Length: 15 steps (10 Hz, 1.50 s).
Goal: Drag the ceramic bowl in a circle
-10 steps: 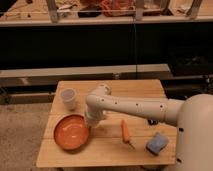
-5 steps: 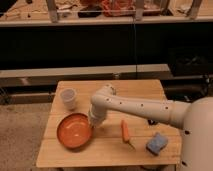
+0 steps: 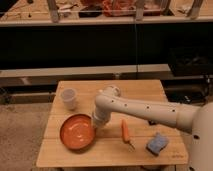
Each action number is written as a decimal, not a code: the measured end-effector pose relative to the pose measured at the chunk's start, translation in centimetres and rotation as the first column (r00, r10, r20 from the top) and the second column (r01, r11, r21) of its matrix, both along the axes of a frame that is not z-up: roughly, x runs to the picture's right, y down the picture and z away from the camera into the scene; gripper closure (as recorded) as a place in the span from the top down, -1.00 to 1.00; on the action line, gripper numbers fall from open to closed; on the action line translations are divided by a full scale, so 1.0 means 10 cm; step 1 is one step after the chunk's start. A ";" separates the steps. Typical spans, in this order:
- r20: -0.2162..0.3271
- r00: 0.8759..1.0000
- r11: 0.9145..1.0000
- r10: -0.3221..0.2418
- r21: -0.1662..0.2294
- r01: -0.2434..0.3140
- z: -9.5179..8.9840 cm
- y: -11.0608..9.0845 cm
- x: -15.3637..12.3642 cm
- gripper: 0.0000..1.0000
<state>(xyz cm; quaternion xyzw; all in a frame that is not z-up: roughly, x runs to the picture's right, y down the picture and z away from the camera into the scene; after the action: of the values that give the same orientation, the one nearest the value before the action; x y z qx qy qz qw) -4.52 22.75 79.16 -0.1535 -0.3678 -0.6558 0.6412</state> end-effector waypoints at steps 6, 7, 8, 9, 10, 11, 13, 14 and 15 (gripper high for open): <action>0.023 0.999 0.999 -0.033 0.003 0.033 -0.11 0.11 -0.12 -0.98; 0.036 0.998 0.999 -0.046 0.007 0.046 -0.12 0.12 -0.26 -0.98; 0.040 0.998 0.999 -0.052 0.010 0.052 -0.12 0.11 -0.29 -0.98; 0.043 0.998 0.998 -0.055 0.010 0.055 -0.12 0.12 -0.30 -0.98; 0.048 0.997 0.998 -0.061 0.011 0.060 -0.12 0.12 -0.30 -0.98; 0.055 0.996 0.998 -0.070 0.010 0.069 -0.12 0.13 -0.32 -0.98; 0.057 0.995 0.997 -0.079 0.012 0.078 -0.11 0.13 -0.37 -0.98; 0.060 0.995 0.997 -0.083 0.011 0.083 -0.11 0.13 -0.44 -0.98; 0.066 0.994 0.996 -0.089 0.011 0.088 -0.10 0.12 -0.48 -0.98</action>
<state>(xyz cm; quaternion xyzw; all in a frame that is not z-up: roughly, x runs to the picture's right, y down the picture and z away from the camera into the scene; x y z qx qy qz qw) -9.37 23.99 78.20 -0.1454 -0.3792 -0.6898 0.5994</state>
